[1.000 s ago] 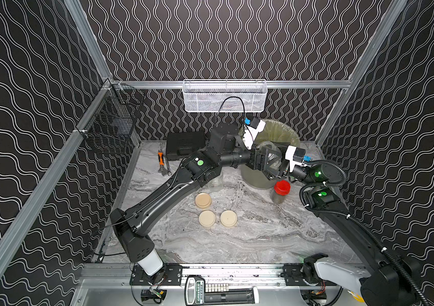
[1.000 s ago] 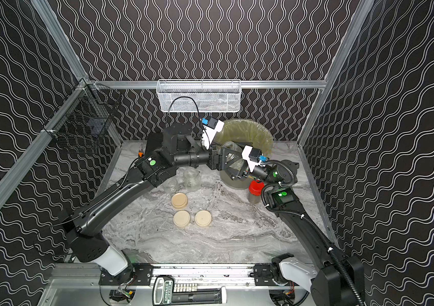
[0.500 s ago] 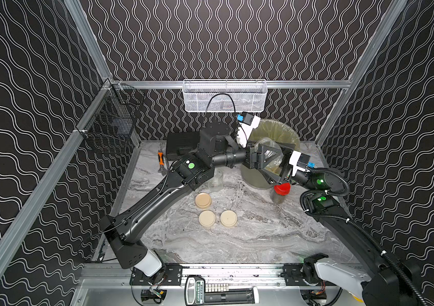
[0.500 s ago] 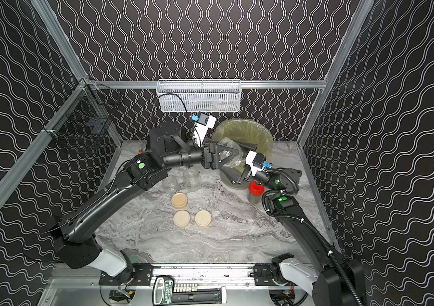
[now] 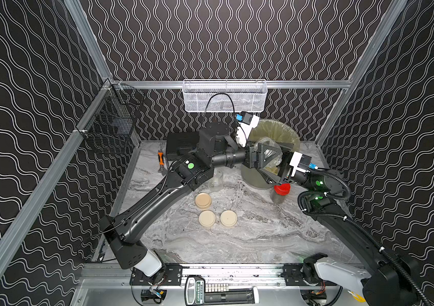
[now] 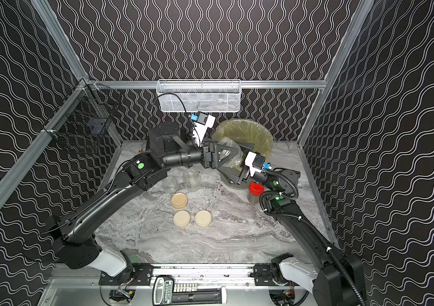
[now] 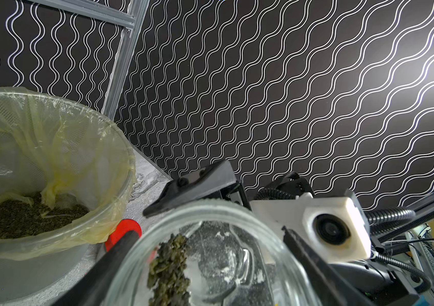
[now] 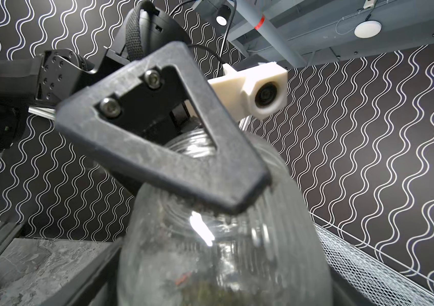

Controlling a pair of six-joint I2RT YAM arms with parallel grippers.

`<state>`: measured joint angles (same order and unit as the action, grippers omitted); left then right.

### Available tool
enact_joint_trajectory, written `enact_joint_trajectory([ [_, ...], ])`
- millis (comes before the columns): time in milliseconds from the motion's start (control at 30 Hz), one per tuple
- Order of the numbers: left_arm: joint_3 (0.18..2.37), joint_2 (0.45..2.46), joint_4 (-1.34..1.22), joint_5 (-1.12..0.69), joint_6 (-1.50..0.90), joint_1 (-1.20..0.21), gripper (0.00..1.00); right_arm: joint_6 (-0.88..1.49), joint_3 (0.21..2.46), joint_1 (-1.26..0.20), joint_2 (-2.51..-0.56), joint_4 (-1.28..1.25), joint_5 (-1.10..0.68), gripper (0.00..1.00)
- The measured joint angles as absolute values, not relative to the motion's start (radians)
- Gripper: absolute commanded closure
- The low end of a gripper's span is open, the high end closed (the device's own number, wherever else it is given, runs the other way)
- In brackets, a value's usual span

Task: Empty moldy tea leaves from jars
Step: Pour the moldy tea leaves from the jar into the trash bin.

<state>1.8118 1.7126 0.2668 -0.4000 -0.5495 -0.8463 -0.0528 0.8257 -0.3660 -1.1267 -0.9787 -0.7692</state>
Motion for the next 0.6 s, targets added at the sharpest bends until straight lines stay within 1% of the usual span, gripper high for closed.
enact_joint_trajectory([
  [100,1.811,1.713,0.268,-0.398,-0.550,-0.846,0.75,-0.052,0.828,-0.366,-1.129,-0.981,-0.765,0.15],
  [233,1.811,1.711,0.265,-0.400,-0.550,-0.845,0.75,-0.044,0.836,-0.367,-1.130,-0.980,-0.764,0.18],
  [367,1.811,1.711,0.260,-0.400,-0.550,-0.844,0.74,-0.039,0.842,-0.367,-1.134,-0.977,-0.764,0.28],
  [400,1.811,1.711,0.257,-0.400,-0.551,-0.843,0.75,-0.037,0.844,-0.367,-1.134,-0.976,-0.764,0.28],
  [433,1.809,1.711,0.255,-0.400,-0.551,-0.843,0.75,-0.037,0.845,-0.366,-1.135,-0.976,-0.765,0.26],
  [500,1.805,1.709,0.250,-0.397,-0.553,-0.841,0.74,-0.034,0.846,-0.367,-1.139,-0.978,-0.765,0.15],
  [533,1.804,1.709,0.249,-0.397,-0.555,-0.841,0.75,-0.033,0.846,-0.367,-1.140,-0.978,-0.765,0.12],
  [600,1.802,1.709,0.250,-0.397,-0.554,-0.841,0.75,-0.017,0.846,-0.369,-1.141,-0.982,-0.770,0.11],
])
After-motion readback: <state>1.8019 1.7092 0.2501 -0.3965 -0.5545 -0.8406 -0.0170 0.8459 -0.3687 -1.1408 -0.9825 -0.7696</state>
